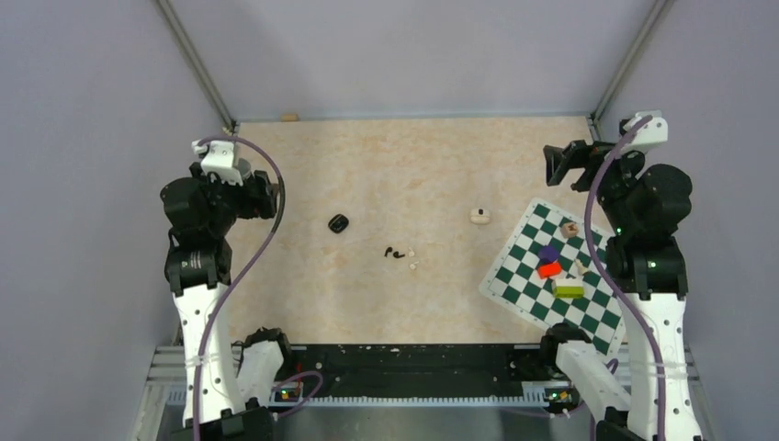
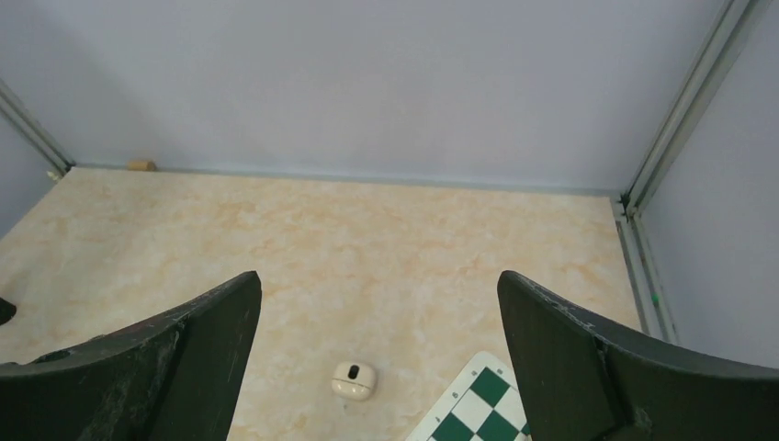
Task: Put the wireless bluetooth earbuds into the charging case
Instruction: Move the charging case to the center of the board.
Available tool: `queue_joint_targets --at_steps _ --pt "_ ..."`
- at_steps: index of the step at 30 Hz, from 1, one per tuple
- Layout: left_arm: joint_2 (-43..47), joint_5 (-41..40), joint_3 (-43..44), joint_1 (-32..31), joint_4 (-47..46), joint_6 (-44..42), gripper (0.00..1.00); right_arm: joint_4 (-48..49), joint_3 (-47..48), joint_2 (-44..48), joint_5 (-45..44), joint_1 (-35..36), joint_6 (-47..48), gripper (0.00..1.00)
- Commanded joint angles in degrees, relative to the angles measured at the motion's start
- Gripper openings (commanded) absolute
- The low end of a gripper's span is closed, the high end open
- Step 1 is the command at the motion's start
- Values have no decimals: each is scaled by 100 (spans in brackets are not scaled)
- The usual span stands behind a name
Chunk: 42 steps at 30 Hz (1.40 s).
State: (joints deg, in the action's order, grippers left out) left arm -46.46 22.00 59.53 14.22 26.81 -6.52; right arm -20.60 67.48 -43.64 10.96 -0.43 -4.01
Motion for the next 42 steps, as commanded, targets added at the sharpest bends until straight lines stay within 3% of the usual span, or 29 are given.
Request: queue_joint_targets --at_steps 1,6,12,17,23,32,35,42 --pt "-171 455 58 6 -394 -3 96 672 -208 -36 -30 69 -200 99" --pt "-718 286 132 -326 -245 -325 97 641 -650 -277 1271 69 827 99" --pt "-1510 -1085 3 -1833 -35 -1236 98 -292 -551 -1058 2236 69 1234 99" --pt "-2163 -1434 -11 -2761 153 -1618 99 -356 -892 -1432 1555 402 1624 98" --pt "-2873 -1814 -54 -3463 164 -1588 99 251 -1268 -2014 455 815 1666 97" --pt "-2664 -781 -128 -3498 524 -1502 99 -508 -480 -4427 -6 1193 1295 85" --pt "-2589 -843 -109 -3496 491 -1430 99 -493 -531 -4583 47 1233 1235 85" --pt "-2613 -731 -117 -3498 497 -1391 99 -150 -605 -5075 -905 1591 1192 91"
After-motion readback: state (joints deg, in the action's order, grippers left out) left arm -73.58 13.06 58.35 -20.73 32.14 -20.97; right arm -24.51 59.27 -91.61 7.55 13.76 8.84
